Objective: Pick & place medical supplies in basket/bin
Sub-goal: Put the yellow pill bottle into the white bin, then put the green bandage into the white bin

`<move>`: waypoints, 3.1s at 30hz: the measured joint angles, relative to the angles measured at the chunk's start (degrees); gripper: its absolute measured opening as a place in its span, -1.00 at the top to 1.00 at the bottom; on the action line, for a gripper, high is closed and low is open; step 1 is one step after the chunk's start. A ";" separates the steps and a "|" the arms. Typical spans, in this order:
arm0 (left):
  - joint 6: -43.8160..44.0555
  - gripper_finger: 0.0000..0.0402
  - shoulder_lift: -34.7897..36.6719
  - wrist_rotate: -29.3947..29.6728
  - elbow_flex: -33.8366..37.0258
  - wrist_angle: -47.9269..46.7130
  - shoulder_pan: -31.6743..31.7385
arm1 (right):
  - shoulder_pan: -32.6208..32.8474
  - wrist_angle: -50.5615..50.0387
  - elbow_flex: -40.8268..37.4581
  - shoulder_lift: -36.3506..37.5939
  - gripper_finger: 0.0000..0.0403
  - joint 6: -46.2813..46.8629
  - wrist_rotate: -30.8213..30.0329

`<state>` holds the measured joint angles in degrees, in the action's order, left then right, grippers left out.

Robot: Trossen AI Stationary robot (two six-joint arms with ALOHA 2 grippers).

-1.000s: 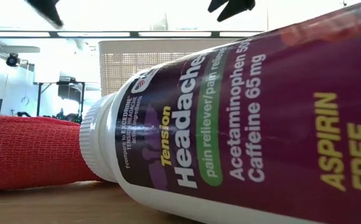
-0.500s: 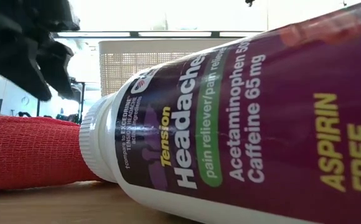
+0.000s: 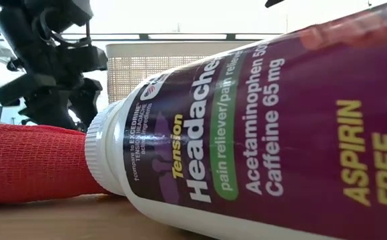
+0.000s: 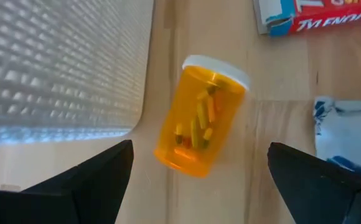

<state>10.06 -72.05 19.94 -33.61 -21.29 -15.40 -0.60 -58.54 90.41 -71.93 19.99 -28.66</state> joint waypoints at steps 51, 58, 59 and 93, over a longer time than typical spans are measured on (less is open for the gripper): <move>7.13 0.19 -10.85 -5.29 -4.54 3.54 -1.00 | -0.04 -0.02 -0.09 -0.62 -0.78 1.30 -2.96; 22.93 0.14 -3.84 -4.37 -10.08 -15.48 -10.37 | -0.04 0.02 -0.09 -0.60 -0.78 -1.09 -3.05; 25.82 0.14 -2.64 -3.40 -11.51 -17.42 -11.79 | -0.04 0.01 -0.09 -0.60 -0.78 -1.50 -3.05; 3.97 -0.52 -2.36 10.46 -41.37 -11.66 13.14 | 31.33 -23.18 -6.80 -1.46 -0.78 36.36 6.87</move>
<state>14.02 -74.41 30.40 -74.98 -32.95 -2.26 30.73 -81.72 83.61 -73.39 56.34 -21.79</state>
